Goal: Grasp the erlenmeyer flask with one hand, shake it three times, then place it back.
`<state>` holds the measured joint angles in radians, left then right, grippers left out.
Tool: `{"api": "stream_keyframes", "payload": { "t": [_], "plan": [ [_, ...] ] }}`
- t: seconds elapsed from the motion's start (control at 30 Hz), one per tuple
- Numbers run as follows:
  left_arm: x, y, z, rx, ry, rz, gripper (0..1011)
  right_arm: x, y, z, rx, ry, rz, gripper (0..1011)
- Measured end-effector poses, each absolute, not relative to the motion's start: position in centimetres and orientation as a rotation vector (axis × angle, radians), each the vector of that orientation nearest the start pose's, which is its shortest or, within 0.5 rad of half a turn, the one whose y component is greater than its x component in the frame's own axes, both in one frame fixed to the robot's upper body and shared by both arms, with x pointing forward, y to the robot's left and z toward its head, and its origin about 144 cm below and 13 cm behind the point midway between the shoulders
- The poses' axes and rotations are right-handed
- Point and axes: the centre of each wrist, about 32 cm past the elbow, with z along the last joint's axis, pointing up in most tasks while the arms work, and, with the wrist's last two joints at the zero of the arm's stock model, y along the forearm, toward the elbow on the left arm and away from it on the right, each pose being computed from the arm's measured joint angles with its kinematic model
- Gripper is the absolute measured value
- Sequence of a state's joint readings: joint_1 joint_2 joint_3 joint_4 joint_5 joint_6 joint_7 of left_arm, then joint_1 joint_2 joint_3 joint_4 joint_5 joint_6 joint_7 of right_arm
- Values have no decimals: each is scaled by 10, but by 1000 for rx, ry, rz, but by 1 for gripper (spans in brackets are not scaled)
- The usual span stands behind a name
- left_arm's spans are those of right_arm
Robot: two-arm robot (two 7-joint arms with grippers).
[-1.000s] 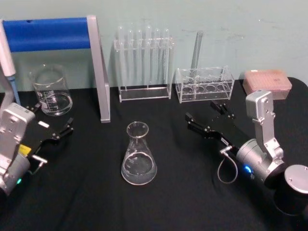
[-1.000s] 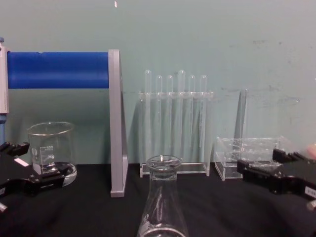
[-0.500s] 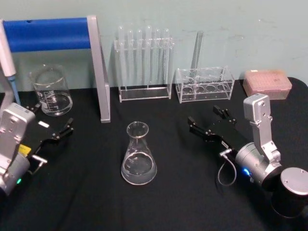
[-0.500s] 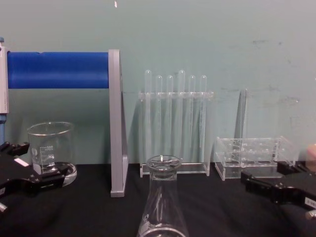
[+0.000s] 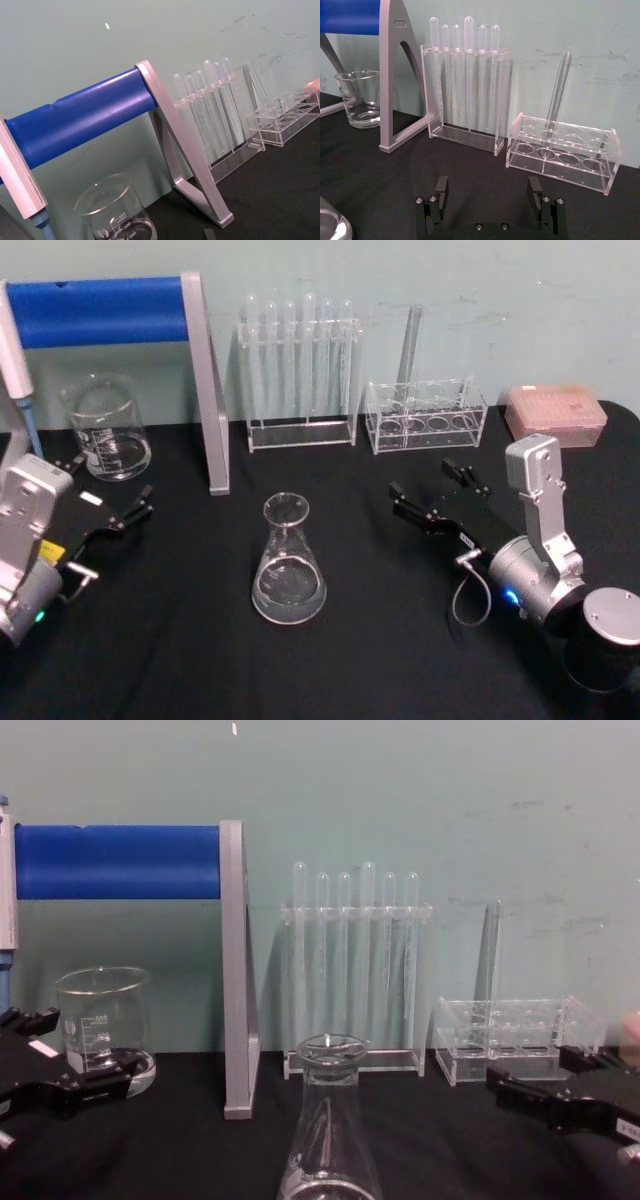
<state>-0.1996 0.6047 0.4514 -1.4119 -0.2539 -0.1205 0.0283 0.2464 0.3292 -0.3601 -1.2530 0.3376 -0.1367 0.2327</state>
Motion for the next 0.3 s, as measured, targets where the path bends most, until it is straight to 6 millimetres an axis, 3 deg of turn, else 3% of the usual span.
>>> {"api": "stream_keyframes", "payload": {
  "t": [0.3],
  "plan": [
    [489, 310, 1140, 304, -285, 1248, 1001, 512, -253, 1114, -71, -14, -1106, 1002]
  ]
}}
